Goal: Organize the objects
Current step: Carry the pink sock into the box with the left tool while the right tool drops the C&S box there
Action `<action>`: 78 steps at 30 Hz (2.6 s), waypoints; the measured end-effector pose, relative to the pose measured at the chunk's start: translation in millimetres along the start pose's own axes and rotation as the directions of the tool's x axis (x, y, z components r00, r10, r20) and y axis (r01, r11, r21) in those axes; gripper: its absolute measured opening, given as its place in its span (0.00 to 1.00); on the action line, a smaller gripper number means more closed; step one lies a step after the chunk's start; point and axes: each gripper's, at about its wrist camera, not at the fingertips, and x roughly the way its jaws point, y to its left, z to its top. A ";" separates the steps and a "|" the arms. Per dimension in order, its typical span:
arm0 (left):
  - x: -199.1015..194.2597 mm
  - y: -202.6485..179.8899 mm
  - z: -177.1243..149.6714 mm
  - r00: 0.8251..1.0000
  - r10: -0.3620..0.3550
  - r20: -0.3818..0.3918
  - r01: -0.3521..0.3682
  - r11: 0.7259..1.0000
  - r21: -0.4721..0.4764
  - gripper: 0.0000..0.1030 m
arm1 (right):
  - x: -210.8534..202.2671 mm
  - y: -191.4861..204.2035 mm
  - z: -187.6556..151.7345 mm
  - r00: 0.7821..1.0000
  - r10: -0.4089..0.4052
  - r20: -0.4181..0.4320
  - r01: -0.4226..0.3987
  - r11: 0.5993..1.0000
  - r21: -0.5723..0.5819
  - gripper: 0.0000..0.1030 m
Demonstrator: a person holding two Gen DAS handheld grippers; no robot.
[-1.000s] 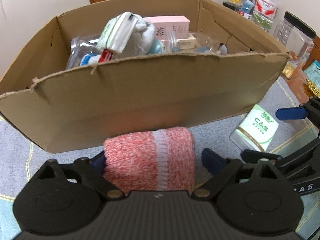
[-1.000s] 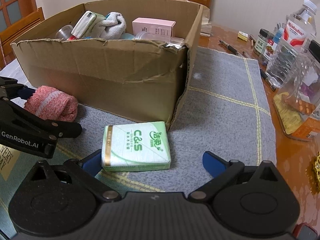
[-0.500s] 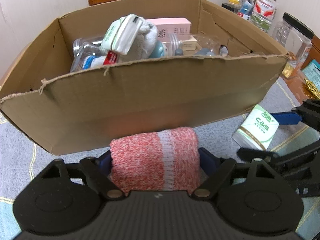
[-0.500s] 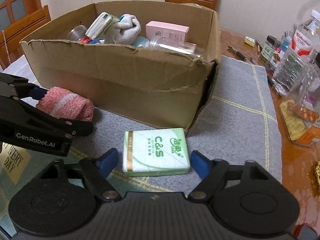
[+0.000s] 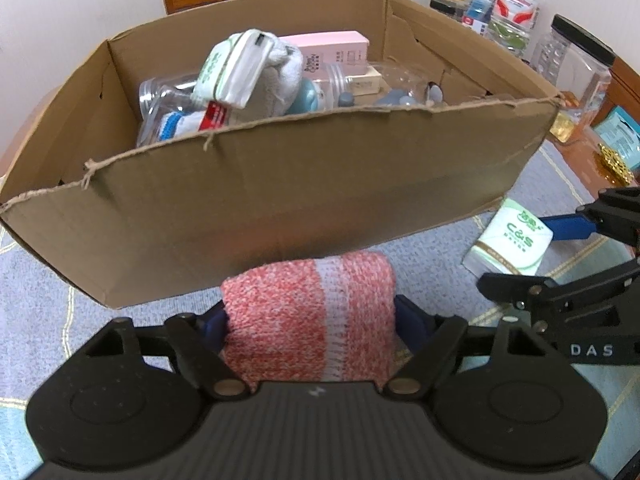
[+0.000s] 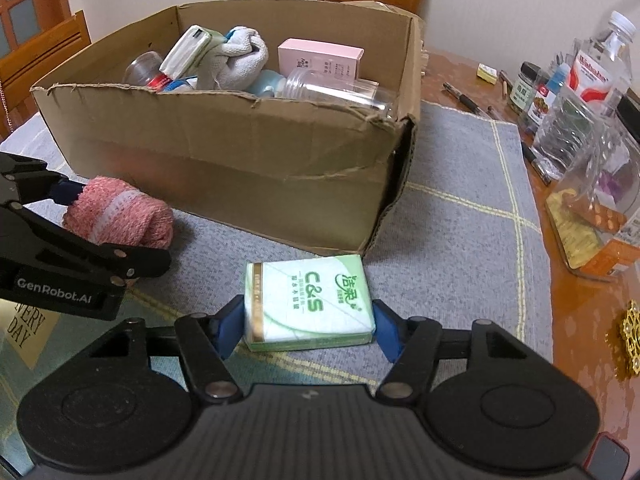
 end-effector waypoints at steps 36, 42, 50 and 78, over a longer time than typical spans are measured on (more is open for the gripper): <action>-20.6 5.9 -1.9 0.997 -0.067 -0.045 0.065 0.997 -0.045 0.73 | -7.0 -17.1 0.8 0.997 0.080 -0.007 -0.079 0.992 0.100 0.67; -49.4 12.5 4.8 0.993 -0.104 -0.054 0.103 0.995 -0.011 0.74 | -33.5 -17.1 3.0 0.995 0.094 -0.019 -0.093 0.993 0.071 0.67; -89.4 26.9 24.9 0.992 -0.123 -0.037 0.125 0.991 0.044 0.73 | -70.8 -5.3 21.1 0.993 0.122 -0.005 -0.122 0.992 0.010 0.67; -75.2 92.0 151.0 0.993 -0.018 0.117 0.015 1.000 0.021 0.74 | -82.4 19.8 142.3 0.978 0.099 0.184 -0.103 0.995 0.012 1.00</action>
